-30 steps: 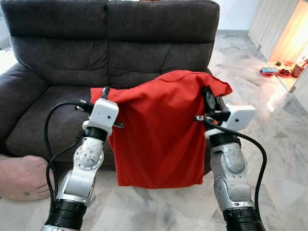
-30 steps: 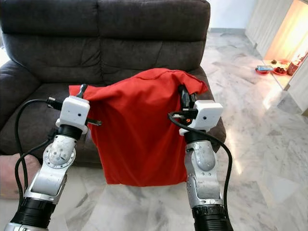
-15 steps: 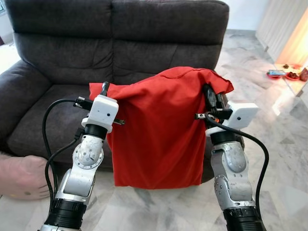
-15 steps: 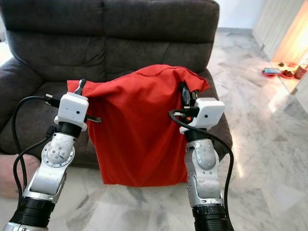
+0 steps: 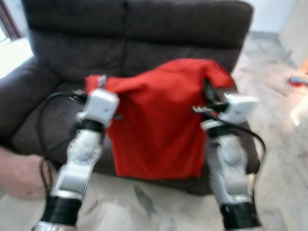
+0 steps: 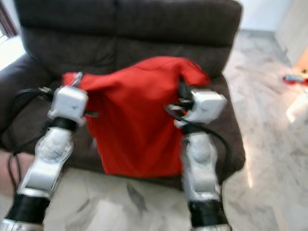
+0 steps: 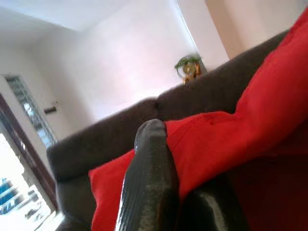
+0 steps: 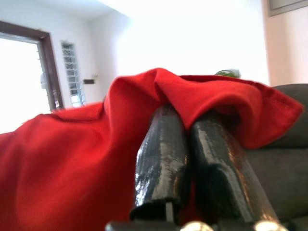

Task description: Move the pillow to the sofa from floor

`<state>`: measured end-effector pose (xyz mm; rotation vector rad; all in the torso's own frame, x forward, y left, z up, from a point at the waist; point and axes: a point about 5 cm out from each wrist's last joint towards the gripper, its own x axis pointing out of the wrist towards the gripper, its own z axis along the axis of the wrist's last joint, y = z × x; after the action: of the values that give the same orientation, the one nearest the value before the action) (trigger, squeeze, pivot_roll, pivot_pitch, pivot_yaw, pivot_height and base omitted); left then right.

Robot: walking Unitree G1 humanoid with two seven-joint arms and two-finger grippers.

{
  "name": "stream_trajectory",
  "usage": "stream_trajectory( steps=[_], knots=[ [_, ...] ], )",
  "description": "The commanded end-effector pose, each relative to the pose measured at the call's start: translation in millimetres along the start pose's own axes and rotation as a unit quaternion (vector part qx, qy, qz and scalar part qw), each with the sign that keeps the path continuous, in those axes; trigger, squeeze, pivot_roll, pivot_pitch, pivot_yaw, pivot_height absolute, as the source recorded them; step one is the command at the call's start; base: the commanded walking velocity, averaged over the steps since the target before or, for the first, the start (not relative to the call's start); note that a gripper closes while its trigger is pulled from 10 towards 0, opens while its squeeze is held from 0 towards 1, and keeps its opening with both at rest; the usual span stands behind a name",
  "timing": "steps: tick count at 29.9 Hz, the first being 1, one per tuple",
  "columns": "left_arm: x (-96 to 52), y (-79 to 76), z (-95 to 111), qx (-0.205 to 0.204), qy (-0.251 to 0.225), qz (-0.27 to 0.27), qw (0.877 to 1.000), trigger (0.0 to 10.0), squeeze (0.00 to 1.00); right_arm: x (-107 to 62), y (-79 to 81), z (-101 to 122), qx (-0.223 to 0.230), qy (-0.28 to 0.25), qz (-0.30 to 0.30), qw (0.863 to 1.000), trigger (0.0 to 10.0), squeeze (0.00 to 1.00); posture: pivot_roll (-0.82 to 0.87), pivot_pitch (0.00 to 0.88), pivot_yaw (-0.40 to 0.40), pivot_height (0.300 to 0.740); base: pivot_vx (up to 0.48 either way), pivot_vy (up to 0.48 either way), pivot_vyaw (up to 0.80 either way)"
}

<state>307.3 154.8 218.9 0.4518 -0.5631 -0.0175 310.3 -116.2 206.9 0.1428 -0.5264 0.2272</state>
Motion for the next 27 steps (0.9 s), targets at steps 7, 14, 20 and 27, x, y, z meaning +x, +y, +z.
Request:
stream_trajectory(
  steps=[7, 14, 20, 27],
  knots=[
    [15.1, 2.1, 32, -0.003, -0.074, 0.004, 0.997, 10.0, 0.0, 7.5, -2.6, 23, 0.0, -0.049, 0.0, 0.999, 10.0, 0.0, 0.05, 0.029, -0.013, 0.74, 0.305, 0.0, 0.0],
    [17.3, 5.9, 37, 0.0, -0.082, 0.009, 0.997, 10.0, 0.0, 8.0, -1.3, 24, 0.002, -0.053, 0.002, 0.999, 10.0, 0.0, 0.05, 0.031, -0.014, 0.74, 0.31, 0.0, -0.29],
    [21.2, 10.1, 43, 0.003, -0.093, 0.015, 0.996, 10.0, 0.0, 11.1, 3.4, 30, 0.005, -0.064, 0.011, 0.998, 10.0, 0.0, 0.05, 0.03, -0.014, 0.74, 0.312, 0.0, 0.0],
    [22.8, 12.1, 48, 0.003, -0.102, 0.018, 0.995, 10.0, 0.0, 16.2, 10.5, 41, 0.005, -0.085, 0.032, 0.996, 10.0, 0.0, 0.05, 0.03, -0.017, 0.74, 0.317, 0.0, 0.0]
  ],
)
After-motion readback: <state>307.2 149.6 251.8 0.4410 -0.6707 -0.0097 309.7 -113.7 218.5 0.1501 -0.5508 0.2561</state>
